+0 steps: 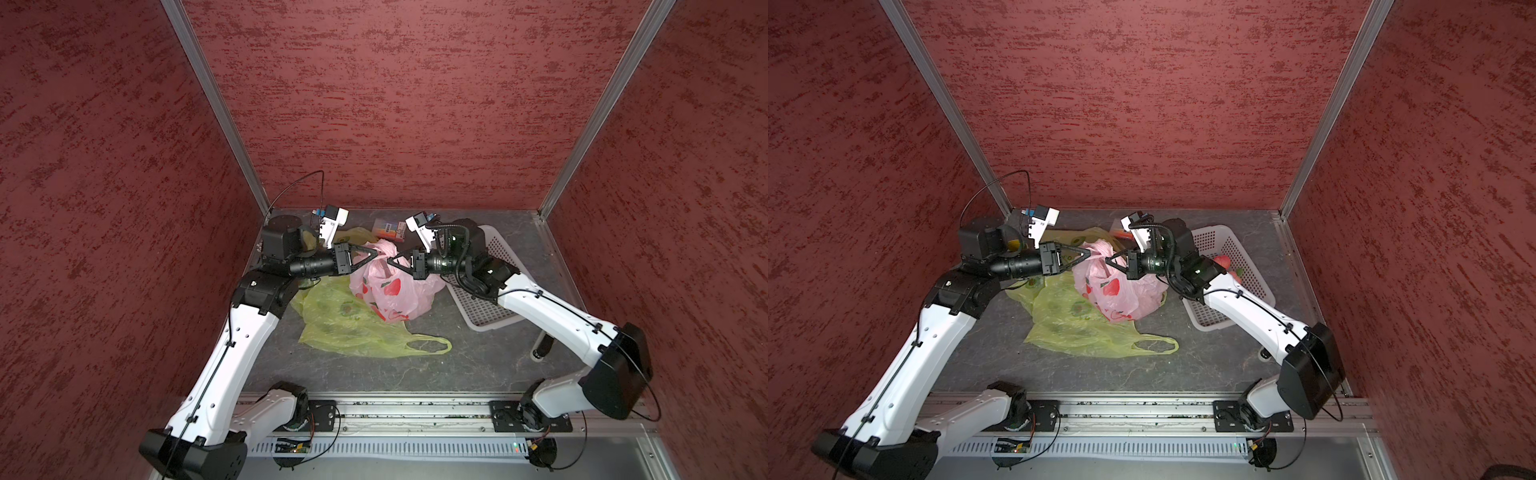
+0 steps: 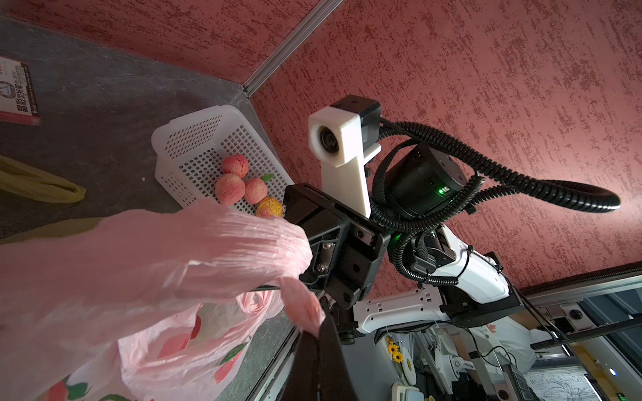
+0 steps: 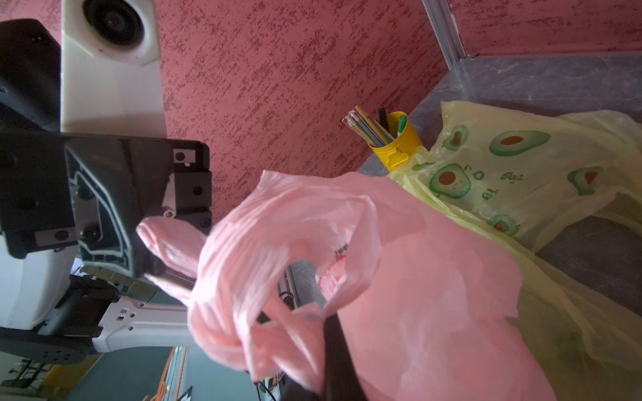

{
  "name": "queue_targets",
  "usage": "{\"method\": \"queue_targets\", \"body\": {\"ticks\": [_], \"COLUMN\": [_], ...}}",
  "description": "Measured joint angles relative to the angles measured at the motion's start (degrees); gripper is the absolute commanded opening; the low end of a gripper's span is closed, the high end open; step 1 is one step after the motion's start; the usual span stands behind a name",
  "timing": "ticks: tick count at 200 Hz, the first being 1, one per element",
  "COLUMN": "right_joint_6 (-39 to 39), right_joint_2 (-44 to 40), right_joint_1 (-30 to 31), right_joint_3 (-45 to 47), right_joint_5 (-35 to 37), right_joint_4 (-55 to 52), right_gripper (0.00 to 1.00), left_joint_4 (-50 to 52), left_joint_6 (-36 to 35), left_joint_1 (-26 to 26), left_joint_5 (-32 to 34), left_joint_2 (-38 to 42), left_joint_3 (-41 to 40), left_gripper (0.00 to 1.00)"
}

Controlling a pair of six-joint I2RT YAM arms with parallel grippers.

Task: Place the peach into a plastic bag & tie a knot
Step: Cross the plastic bag with the plastic bag.

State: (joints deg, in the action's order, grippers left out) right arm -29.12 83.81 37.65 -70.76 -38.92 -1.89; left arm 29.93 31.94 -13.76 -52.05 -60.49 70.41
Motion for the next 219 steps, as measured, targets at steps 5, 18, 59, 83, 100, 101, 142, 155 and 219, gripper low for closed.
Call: {"method": "queue_targets", "body": {"ticks": [5, 18, 59, 83, 100, 101, 142, 155, 219], "right_joint_6": [0.02, 0.04, 0.04, -0.59, -2.25, -2.36, -6.43, -7.23, -12.52], "right_joint_2": [0.00, -0.02, -1.14, -1.55, -1.68, -1.68, -1.70, -1.70, -1.84], "right_joint_1": [0.00, 0.00, -0.50, -1.03, -1.44, -1.49, -1.88, -1.90, -2.25], "right_joint_3": [0.00, 0.00, 0.61, 1.09, 2.25, 2.36, 3.06, 2.97, 1.70], "right_joint_5": [0.00, -0.09, -3.15, -6.36, -8.66, -8.85, -13.40, -14.45, -19.17], "right_joint_4": [0.02, 0.11, 0.79, 2.69, 4.61, 4.74, 8.57, 9.49, 14.91], "right_gripper": [0.00, 0.00, 0.00, 0.00, 0.00, 0.00, 0.00, 0.00, 0.00], "left_joint_4": [-0.02, 0.00, 0.72, -0.63, -1.40, -1.42, -1.11, -1.07, -6.43], "left_joint_6": [0.15, 0.15, -0.07, -0.33, -1.44, -1.55, -3.76, -4.52, -9.81], "left_joint_1": [0.00, 0.00, 0.96, 0.50, 0.28, 0.28, 2.71, 4.76, 8.28], "left_joint_5": [-0.02, -0.22, -3.17, -5.29, -6.08, -6.12, -4.02, -2.69, -0.20], "left_joint_2": [0.00, -0.07, -1.92, -2.40, -2.27, -2.25, 0.96, 3.26, 13.66], "left_joint_3": [0.00, 0.00, 2.58, 3.69, 4.09, 4.09, 3.93, 3.89, -6.43], "left_gripper": [0.00, 0.00, 0.01, 0.23, 0.47, 0.49, 0.77, 0.80, 0.89]}}
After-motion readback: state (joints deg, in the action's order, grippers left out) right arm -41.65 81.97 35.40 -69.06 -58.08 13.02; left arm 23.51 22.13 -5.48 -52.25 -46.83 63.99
